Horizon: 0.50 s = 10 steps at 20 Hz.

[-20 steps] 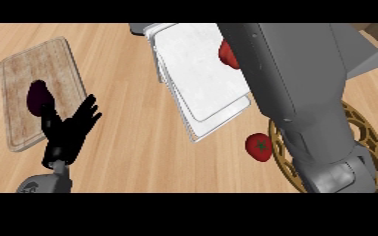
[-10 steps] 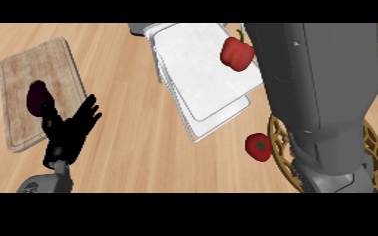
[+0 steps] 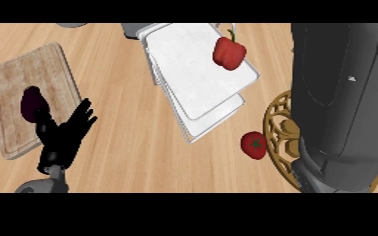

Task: Pick the bell pepper from the placemat and place it in the tiered shelf

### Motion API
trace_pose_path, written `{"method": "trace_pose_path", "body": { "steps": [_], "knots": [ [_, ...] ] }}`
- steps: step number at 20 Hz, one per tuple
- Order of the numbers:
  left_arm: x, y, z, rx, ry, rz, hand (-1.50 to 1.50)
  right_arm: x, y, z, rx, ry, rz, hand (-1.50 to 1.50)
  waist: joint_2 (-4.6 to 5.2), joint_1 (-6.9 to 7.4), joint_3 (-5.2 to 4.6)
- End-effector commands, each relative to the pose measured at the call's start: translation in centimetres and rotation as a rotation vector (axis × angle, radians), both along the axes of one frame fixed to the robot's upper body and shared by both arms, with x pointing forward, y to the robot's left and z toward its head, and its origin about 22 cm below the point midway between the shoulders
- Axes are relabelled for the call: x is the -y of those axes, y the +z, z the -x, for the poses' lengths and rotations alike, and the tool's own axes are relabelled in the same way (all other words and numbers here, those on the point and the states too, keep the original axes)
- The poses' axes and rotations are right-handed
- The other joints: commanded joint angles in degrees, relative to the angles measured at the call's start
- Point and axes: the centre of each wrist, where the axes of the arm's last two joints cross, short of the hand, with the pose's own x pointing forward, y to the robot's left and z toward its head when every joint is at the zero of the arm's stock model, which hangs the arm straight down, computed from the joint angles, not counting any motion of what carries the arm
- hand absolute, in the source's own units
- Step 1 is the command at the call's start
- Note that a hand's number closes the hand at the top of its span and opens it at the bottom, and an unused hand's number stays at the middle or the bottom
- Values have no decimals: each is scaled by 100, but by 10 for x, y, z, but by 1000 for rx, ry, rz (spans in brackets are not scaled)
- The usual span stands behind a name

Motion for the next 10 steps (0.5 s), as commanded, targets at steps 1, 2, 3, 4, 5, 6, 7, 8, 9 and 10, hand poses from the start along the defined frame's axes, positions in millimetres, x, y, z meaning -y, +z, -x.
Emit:
{"method": "trace_pose_path", "body": {
  "steps": [1, 2, 3, 4, 5, 6, 7, 8, 9, 10],
  "knots": [
    [3, -1, 4, -39, -4, 4, 0, 13, 8, 34, 98, -97, -262, -150, -17, -14, -12],
    [4, 0, 0, -31, 9, 10, 0, 16, 15, 48, 84, -99, -273, -150, -38, -72, -15],
    [-13, 0, 8, -52, 0, 17, 0, 19, 10, 57, 106, -74, -274, -150, -31, -3, -14],
    [-9, -11, 13, -71, 12, 16, 0, 25, 13, 71, 125, -71, -279, -150, -42, -70, -15],
    [-8, -12, 14, -50, 3, 15, 0, 21, 9, 76, 81, -60, -270, -150, -30, -14, -21],
    [-10, -11, 12, -54, 15, 8, 0, 30, -1, 80, 69, -67, -277, -150, -18, -42, -16],
    [1, -6, 3, -52, 10, 15, 0, 23, 5, 95, 79, -45, -271, -150, -50, -63, -19],
    [-4, -10, 8, -54, 3, 6, 0, 27, 2, 99, 84, -50, -274, -150, -14, -33, -21],
    [4, -9, 7, -43, 0, 9, 0, 26, -2, 109, 98, -48, -267, -150, -20, -21, -20],
    [2, -6, 4, -41, 11, -1, 0, 30, -3, 120, 106, -34, -266, -150, -27, -52, -18]
  ]
}}
